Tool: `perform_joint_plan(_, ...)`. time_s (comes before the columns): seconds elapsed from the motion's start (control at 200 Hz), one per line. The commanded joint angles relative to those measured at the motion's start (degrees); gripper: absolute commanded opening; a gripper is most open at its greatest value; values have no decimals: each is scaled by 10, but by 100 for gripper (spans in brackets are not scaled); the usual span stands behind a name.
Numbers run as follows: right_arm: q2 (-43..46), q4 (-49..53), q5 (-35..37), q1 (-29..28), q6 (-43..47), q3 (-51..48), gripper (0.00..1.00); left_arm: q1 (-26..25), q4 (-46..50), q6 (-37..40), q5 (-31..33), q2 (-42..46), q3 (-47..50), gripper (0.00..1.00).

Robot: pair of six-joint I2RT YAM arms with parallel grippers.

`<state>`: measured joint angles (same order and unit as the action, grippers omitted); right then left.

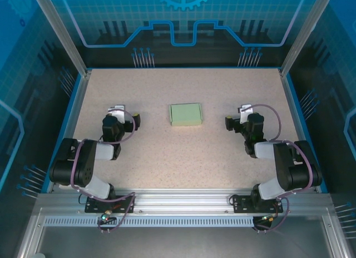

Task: Fold the paper box

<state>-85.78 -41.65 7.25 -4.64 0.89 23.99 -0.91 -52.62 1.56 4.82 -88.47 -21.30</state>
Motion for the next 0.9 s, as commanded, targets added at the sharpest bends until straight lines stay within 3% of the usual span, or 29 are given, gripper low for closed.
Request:
perform_joint_plan(0.0, -4, -21, -14, 6, -8, 4, 100, 5, 6, -10, -16, -2, -8, 99)
perform_joint_plan(0.895, -4, -19, -15, 6, -8, 5, 100, -1, 0, -6, 2, -3, -6, 99)
